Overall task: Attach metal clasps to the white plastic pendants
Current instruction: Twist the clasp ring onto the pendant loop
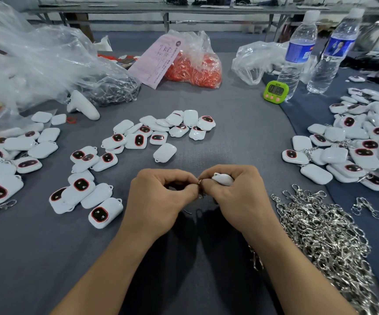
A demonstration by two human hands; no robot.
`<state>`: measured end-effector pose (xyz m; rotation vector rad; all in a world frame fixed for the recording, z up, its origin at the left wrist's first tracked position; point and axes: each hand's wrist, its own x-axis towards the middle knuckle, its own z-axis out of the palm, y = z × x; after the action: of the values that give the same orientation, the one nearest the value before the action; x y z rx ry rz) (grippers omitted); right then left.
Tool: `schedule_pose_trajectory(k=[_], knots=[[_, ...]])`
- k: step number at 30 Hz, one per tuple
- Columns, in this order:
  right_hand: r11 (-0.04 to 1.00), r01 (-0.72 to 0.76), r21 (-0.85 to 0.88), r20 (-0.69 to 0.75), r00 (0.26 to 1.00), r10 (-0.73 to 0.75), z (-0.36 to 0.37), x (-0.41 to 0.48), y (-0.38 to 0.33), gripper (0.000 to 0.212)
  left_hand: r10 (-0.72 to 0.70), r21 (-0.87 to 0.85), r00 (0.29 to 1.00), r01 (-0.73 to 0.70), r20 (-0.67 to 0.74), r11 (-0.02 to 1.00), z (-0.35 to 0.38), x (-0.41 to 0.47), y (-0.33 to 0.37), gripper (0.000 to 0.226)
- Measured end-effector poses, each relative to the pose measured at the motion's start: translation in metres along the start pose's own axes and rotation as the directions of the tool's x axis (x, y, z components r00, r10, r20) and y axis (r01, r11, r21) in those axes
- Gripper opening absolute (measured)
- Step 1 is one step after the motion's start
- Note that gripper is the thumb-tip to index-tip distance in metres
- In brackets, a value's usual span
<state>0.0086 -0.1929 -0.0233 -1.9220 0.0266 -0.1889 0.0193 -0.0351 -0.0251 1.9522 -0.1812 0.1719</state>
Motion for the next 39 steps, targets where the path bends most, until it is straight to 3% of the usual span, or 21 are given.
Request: schedule_pose_trajectory(k=[11,14,16,19,22,25,28,30,33,36,39], knots=[[0.999,-0.043,0.008,0.108,0.993,0.042,-0.005,-0.001,-0.002,0.024,-0.04,-0.02,0.992,0.043,0.121,0.999,-0.006,0.001,-0.001,0.01],[0.998,-0.055,-0.009,0.124,0.991,0.056,-0.004,-0.001,-0.002,0.023,-0.041,0.005,0.994,0.04,0.1,0.999,-0.003,0.0,0.0,0.011],[0.998,-0.062,-0.003,0.099,0.993,0.062,-0.003,-0.002,-0.002,0.022,-0.028,0.029,0.999,0.027,0.033,0.999,0.0,-0.001,0.002,0.014],[0.997,-0.074,0.03,0.045,0.996,0.072,-0.002,-0.002,-0.003,0.035,0.005,0.077,0.982,0.01,-0.188,0.997,-0.003,0.0,0.003,0.012],[0.993,-0.091,0.075,0.021,0.996,0.089,-0.004,-0.001,-0.003,0.038,0.144,0.343,0.923,-0.014,-0.356,0.939,-0.015,0.001,0.0,0.015],[0.998,-0.064,-0.015,0.016,0.998,0.064,-0.005,0.002,0.001,0.029,0.203,0.565,0.951,-0.038,-0.232,0.824,-0.015,0.001,-0.004,0.01],[0.985,-0.024,-0.172,-0.001,1.0,0.024,-0.005,0.002,0.005,0.025,0.135,0.606,0.989,-0.146,0.065,0.782,-0.002,-0.003,-0.002,0.021],[0.977,-0.021,-0.212,0.0,1.0,0.021,-0.004,0.002,0.006,0.028,0.107,0.585,0.978,-0.192,0.178,0.788,0.004,-0.003,-0.001,0.026],[0.982,-0.036,-0.183,-0.042,0.999,0.028,-0.003,0.005,0.008,0.018,0.109,0.522,0.976,-0.194,0.189,0.831,0.003,-0.002,-0.004,0.026],[0.988,-0.095,-0.12,-0.078,0.993,0.086,-0.005,0.006,0.01,0.024,0.1,0.474,0.975,-0.186,0.2,0.861,0.002,-0.002,-0.004,0.024],[0.99,-0.139,-0.031,0.003,0.99,0.139,-0.011,0.007,0.01,0.025,0.1,0.451,0.973,-0.187,0.209,0.873,0.002,-0.001,-0.005,0.022]])
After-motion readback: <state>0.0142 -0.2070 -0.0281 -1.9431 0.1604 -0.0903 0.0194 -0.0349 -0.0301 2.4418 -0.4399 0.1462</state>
